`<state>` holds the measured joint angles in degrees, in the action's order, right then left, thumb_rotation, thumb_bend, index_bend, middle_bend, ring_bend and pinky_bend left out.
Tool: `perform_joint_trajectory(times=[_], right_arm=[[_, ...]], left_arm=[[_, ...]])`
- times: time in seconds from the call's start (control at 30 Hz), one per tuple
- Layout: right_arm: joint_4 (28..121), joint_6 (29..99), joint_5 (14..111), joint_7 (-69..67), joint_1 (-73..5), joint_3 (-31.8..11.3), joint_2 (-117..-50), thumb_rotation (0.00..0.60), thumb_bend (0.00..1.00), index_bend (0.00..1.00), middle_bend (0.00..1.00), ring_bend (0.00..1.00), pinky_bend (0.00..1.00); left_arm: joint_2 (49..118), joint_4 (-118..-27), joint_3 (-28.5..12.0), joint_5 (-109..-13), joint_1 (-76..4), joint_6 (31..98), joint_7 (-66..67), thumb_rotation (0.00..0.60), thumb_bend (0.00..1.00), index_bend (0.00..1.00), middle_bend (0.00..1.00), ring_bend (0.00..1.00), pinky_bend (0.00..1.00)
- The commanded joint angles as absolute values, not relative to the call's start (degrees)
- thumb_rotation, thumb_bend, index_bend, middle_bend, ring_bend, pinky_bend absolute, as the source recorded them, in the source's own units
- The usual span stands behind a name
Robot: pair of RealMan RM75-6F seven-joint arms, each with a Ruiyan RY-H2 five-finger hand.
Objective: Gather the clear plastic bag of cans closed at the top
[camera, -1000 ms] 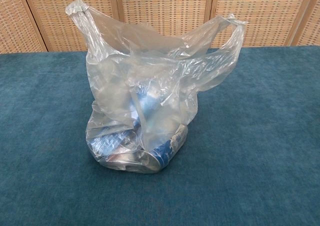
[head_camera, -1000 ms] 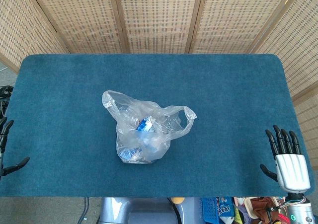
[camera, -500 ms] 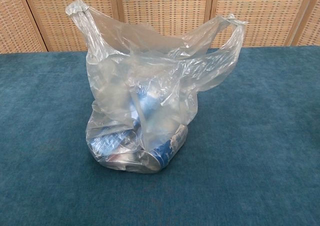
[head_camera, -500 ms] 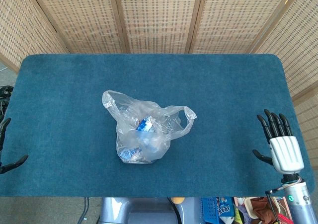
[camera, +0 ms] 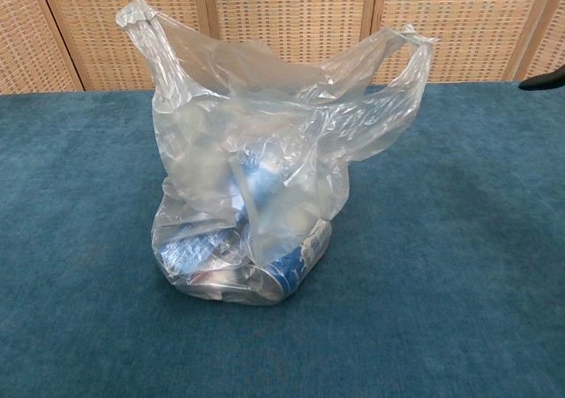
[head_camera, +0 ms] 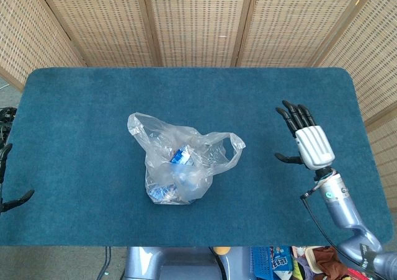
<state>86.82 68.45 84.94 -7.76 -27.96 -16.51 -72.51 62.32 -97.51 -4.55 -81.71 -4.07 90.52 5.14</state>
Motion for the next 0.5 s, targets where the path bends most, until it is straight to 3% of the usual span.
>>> perform_joint_trajectory(times=[0.03,0.5], right_arm=[[85.1,65.7,82.7,-11.4,-31.5,-18.2,-77.2,0.600,0.00,0.00,0.00,0.00,0.00],[86.9,63.1,78.6,-18.9,-37.0,-20.1,-85.5,0.600,0.00,0.00,0.00,0.00,0.00]], left_arm=[[62.4,-97.4,-5.0,-80.9,-4.2,90.1,5.1,0.600,0.11,0.00,0.00,0.00,0.00],[62.6,-97.3,-5.5,-80.1,-4.5,88.7,5.7,0.600,0.11,0.00,0.00,0.00,0.00]])
